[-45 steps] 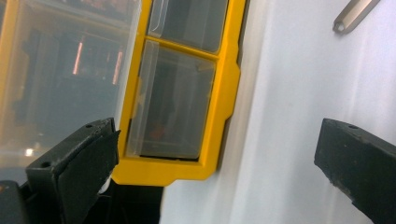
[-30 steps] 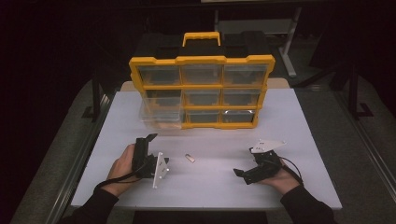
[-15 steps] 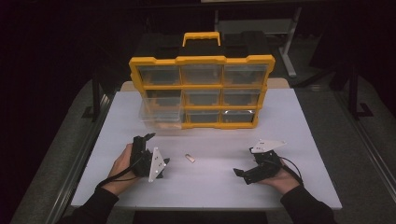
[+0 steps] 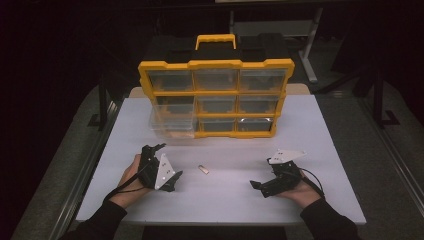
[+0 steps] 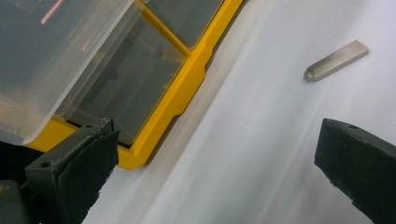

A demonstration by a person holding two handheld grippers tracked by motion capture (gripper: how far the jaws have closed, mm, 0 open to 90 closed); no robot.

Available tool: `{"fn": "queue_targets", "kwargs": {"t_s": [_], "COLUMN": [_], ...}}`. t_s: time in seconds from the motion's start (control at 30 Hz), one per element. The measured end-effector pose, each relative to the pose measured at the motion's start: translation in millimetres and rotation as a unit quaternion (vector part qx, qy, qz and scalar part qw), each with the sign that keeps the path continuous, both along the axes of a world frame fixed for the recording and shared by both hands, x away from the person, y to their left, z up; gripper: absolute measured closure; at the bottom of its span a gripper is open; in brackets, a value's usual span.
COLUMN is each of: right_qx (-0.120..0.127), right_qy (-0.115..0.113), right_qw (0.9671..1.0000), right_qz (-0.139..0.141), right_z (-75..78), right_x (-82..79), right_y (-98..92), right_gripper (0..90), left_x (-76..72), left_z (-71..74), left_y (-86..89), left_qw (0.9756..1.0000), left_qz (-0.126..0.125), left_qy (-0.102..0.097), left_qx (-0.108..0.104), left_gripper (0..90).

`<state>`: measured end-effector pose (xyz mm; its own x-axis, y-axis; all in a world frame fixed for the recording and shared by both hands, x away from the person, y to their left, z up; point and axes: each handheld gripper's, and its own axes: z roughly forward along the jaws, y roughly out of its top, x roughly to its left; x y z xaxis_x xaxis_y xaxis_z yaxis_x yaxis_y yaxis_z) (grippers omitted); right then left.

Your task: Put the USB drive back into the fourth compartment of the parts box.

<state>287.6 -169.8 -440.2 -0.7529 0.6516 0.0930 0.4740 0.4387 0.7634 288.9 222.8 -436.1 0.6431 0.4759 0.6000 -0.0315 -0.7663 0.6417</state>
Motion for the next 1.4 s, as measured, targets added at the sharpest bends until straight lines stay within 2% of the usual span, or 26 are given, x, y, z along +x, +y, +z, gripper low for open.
{"fn": "queue_targets", "kwargs": {"t_s": [0.37, 0.5, 0.67, 0.93, 1.07, 1.13, 1.3, 1.4], "right_qx": [-0.001, -0.001, -0.001, -0.002, -0.002, -0.002, -0.002, -0.002], "right_qy": [0.001, 0.001, 0.001, 0.002, 0.002, 0.002, 0.002, 0.002], "right_qw": [1.0, 1.0, 1.0, 1.0, 1.0, 1.0, 1.0, 1.0], "right_qz": [0.001, 0.001, 0.0, 0.001, 0.001, 0.001, 0.001, 0.001], "right_z": [0.0, 0.0, -0.2, -0.3, -0.3, -0.3, -0.4, -0.4], "right_x": [-0.3, -0.2, 0.1, -0.2, 0.0, 0.0, 0.0, 0.0], "right_y": [0.3, 0.1, 0.2, 0.5, 0.3, 0.3, 0.5, 0.6], "right_gripper": [0.0, 0.0, 0.0, 0.0, 0.0, 0.0, 0.0, 0.0], "left_x": [2.7, 4.1, 6.2, 9.8, 11.5, 12.1, 14.4, 15.8], "left_z": [1.5, 2.4, 3.6, 5.0, 4.2, 4.3, 6.4, 7.1], "left_y": [2.2, 3.6, 6.0, 10.3, 11.5, 12.4, 15.8, 17.9], "left_qw": [0.9987, 0.9976, 0.9947, 0.9878, 0.9854, 0.9833, 0.976, 0.9706], "left_qz": [0.001, 0.003, 0.006, 0.012, 0.017, 0.019, 0.022, 0.023], "left_qy": [0.039, 0.052, 0.073, 0.108, 0.121, 0.13, 0.15, 0.163], "left_qx": [-0.031, -0.046, -0.073, -0.111, -0.119, -0.125, -0.156, -0.176], "left_gripper": [0.0, 0.0, 0.0, 0.0, 0.0, 0.0, 0.0, 0.0]}}
